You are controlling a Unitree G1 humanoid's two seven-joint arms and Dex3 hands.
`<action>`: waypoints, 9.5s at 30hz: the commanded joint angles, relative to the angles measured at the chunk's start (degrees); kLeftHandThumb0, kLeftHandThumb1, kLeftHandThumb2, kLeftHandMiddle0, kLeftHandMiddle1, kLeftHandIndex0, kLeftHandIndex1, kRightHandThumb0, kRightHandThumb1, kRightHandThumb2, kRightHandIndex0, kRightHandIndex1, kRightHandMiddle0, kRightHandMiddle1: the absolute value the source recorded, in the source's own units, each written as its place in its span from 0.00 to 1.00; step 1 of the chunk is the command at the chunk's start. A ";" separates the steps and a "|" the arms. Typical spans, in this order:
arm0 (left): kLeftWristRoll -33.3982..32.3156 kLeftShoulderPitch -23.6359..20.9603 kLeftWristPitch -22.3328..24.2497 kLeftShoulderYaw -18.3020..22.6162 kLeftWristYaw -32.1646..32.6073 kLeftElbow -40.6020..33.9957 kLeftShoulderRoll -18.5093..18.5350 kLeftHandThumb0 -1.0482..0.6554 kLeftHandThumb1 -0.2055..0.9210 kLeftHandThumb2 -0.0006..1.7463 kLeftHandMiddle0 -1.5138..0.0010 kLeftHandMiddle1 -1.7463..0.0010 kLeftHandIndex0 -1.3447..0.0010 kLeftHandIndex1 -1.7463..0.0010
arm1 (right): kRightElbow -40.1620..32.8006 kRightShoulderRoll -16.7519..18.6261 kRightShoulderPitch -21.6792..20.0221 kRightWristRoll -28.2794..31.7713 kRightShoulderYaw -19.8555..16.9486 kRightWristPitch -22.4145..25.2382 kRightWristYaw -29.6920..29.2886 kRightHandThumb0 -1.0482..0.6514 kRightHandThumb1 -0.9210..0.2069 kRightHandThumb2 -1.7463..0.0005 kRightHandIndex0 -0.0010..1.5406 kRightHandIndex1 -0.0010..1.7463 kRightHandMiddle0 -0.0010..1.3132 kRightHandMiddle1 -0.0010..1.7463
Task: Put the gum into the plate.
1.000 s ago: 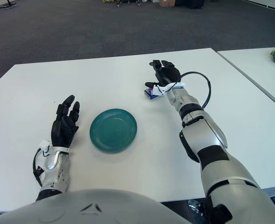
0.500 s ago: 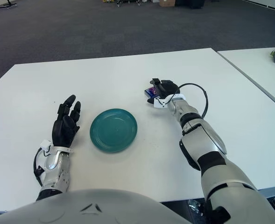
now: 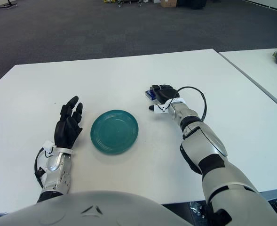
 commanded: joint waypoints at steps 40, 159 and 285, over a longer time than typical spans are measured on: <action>-4.24 3.84 -1.08 -0.55 0.53 7.32 -7.26 0.07 1.00 0.52 0.87 1.00 1.00 0.64 | 3.59 1.73 -1.08 -8.80 10.86 10.84 4.74 0.17 0.00 0.55 0.25 0.03 0.00 0.30; -9.98 4.00 -0.01 1.28 -1.91 6.49 -4.56 0.11 1.00 0.50 0.84 1.00 1.00 0.54 | -4.48 -6.66 -15.67 -13.00 7.83 -14.09 -35.53 0.34 0.02 0.65 0.81 1.00 0.74 1.00; -5.87 12.10 -0.04 -4.01 4.36 -3.69 -5.47 0.05 1.00 0.51 0.88 1.00 1.00 0.59 | 1.79 -3.23 -8.95 -29.93 32.96 -11.15 -23.06 0.00 0.00 0.59 0.00 0.00 0.00 0.00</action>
